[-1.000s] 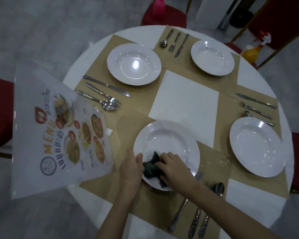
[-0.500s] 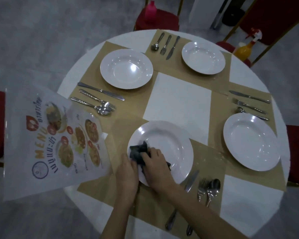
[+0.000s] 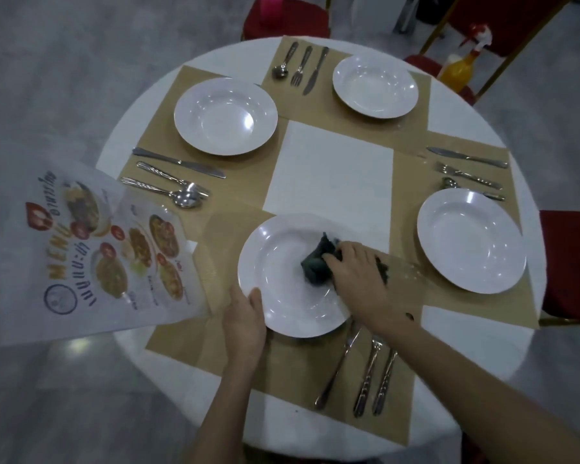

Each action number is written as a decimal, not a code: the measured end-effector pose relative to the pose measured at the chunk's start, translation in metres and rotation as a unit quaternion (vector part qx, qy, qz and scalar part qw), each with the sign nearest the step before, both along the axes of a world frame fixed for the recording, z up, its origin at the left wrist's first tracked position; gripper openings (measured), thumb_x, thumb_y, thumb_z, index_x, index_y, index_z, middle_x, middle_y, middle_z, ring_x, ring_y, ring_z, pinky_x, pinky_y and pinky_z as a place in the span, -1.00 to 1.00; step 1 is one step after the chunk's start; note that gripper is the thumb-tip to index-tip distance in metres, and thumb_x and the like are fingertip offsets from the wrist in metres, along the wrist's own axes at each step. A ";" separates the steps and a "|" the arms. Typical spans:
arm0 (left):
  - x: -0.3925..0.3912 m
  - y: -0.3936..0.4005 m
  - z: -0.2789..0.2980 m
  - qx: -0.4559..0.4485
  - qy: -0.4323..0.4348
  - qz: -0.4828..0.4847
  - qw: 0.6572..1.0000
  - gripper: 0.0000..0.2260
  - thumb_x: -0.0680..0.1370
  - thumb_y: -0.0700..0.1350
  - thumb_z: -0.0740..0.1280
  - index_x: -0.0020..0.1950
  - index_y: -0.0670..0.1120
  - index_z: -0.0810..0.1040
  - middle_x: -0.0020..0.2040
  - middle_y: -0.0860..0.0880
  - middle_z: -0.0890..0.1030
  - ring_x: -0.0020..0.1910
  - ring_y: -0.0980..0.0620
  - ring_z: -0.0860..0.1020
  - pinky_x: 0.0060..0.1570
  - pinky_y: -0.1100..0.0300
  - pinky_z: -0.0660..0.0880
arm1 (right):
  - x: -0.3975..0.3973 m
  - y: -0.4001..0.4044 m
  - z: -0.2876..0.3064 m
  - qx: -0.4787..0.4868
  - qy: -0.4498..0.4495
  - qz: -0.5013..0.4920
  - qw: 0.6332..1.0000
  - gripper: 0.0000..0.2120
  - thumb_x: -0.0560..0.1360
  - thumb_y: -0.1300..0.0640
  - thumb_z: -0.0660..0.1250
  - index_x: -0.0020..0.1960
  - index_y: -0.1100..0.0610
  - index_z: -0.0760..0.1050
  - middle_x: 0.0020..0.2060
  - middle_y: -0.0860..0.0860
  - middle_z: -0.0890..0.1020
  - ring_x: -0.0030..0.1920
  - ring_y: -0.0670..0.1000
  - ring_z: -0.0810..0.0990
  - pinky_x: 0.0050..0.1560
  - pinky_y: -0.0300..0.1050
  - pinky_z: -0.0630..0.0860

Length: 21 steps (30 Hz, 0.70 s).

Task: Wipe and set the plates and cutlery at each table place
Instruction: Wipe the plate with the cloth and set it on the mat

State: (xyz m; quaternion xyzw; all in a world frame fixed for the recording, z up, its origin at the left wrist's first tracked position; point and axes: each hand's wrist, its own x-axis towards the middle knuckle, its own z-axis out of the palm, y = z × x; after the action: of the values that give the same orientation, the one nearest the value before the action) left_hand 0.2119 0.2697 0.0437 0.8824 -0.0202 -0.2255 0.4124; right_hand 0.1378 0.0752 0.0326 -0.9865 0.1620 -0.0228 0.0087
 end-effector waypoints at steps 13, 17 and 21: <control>0.013 0.027 -0.005 -0.078 0.108 -0.066 0.989 -0.81 0.66 -0.14 0.06 0.06 -0.18 0.43 -0.46 -0.15 0.59 -0.49 0.05 0.58 -0.44 0.34 0.47 | -0.025 0.051 0.004 0.069 0.027 0.166 0.983 -0.69 0.30 0.18 0.53 0.03 0.04 0.64 -0.11 0.09 0.58 -0.10 0.14 0.57 -0.14 0.03 0.55; 0.005 0.024 -0.003 -0.094 0.118 -0.057 0.987 -0.80 0.67 -0.11 0.04 0.14 -0.09 0.42 -0.48 -0.14 0.59 -0.48 0.00 0.57 -0.45 0.29 0.47 | -0.016 0.023 0.001 0.000 0.017 0.076 0.997 -0.58 0.26 0.27 0.55 0.09 0.11 0.62 -0.12 0.16 0.57 -0.16 0.19 0.54 -0.17 0.01 0.52; 0.003 0.022 -0.006 -0.069 0.127 -0.043 0.989 -0.71 0.67 -0.05 0.04 0.09 -0.19 0.47 -0.42 -0.11 0.60 -0.47 0.06 0.57 -0.41 0.24 0.54 | 0.038 0.048 -0.003 0.074 0.001 0.017 0.997 -0.61 0.42 0.23 0.42 0.24 0.08 0.57 -0.03 0.17 0.56 -0.06 0.20 0.53 -0.07 0.04 0.48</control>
State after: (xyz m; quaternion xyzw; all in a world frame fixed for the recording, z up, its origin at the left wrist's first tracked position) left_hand 0.2148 0.2913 0.0376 0.8145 -0.0209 -0.3515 0.4611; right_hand 0.1755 0.1228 0.0296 -0.9859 0.1461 -0.0098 0.0815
